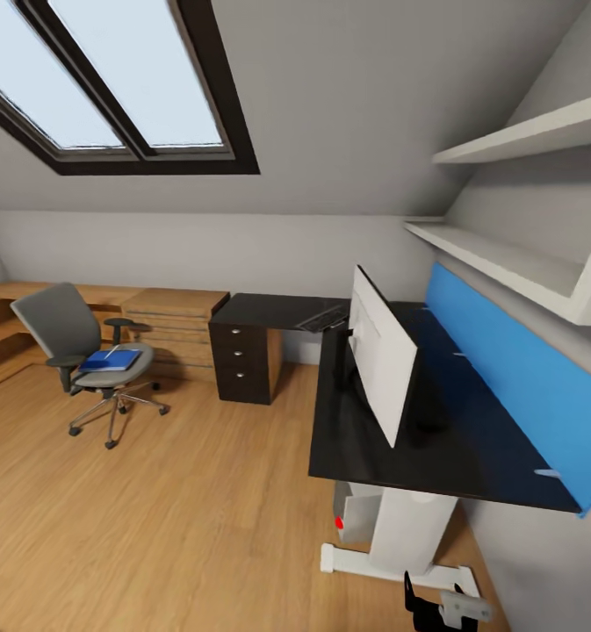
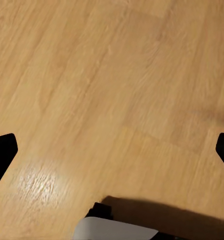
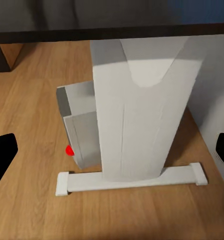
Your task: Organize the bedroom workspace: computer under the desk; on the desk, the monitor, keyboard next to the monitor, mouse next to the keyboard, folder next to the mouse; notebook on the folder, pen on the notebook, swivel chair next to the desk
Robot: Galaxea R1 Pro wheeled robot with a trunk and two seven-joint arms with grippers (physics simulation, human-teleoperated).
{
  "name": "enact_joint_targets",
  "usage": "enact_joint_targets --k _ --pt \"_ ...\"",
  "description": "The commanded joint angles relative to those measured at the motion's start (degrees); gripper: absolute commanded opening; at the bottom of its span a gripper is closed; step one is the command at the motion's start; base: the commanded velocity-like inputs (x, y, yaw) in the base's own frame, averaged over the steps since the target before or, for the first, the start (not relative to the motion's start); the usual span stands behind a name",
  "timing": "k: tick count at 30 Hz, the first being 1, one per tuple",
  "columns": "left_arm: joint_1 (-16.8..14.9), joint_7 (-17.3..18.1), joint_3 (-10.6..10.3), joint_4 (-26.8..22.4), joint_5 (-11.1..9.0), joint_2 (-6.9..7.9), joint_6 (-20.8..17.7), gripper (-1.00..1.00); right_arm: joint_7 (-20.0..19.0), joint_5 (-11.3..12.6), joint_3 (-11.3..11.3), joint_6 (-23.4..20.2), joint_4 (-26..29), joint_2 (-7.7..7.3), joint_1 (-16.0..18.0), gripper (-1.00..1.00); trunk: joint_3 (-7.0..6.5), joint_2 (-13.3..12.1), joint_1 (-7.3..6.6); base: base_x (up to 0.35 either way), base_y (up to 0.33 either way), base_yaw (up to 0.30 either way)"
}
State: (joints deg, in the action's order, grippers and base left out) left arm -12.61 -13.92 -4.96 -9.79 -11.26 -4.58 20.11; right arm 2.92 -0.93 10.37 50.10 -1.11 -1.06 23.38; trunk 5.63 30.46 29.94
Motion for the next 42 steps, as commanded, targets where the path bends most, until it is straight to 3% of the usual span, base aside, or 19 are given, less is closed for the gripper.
enact_joint_targets --k 1,9,14,19,36,37,42 --pt "-0.1 -0.3 -0.5 0.0 -0.4 0.01 0.2 1.00 0.2 -0.1 0.0 0.2 -0.1 0.00 0.1 1.00 -0.08 -0.3 -0.20 0.000 -0.350 0.000" --pt "-0.1 -0.3 -0.5 0.0 -0.3 0.01 0.2 1.00 0.2 -0.1 -0.1 0.2 -0.1 0.01 -0.2 1.00 -1.51 -3.5 -1.96 0.000 -0.350 0.000" --pt "0.7 -0.2 -1.5 1.7 -0.1 -1.61 0.2 1.00 0.3 1.5 -0.3 -1.4 -0.6 1.63 -1.8 1.00 -2.40 -5.5 -3.05 0.000 0.000 0.000" --pt "0.7 -0.2 -1.4 3.3 -0.1 -1.14 -0.4 1.00 0.2 1.3 -0.3 -3.1 -0.1 2.10 -3.4 1.00 -3.30 -7.5 -4.15 0.000 0.000 0.000" --pt "0.7 -0.1 -1.3 7.0 -0.2 -0.89 -0.9 1.00 0.3 1.4 -0.3 -8.5 0.5 2.05 -3.3 1.00 -3.31 -7.5 -4.15 0.000 0.000 0.000" --pt "0.7 -0.1 -1.3 7.0 -0.2 -0.88 -0.9 1.00 0.3 1.4 -0.3 -20.7 0.5 2.03 -3.3 1.00 -3.31 -7.5 -4.15 0.000 0.000 0.000" --pt "0.7 -0.1 -1.3 7.0 -0.2 -0.68 -1.0 1.00 0.3 1.3 -0.3 -18.8 0.3 1.97 -3.3 1.00 -3.31 -7.5 -4.15 0.000 0.000 -0.029"
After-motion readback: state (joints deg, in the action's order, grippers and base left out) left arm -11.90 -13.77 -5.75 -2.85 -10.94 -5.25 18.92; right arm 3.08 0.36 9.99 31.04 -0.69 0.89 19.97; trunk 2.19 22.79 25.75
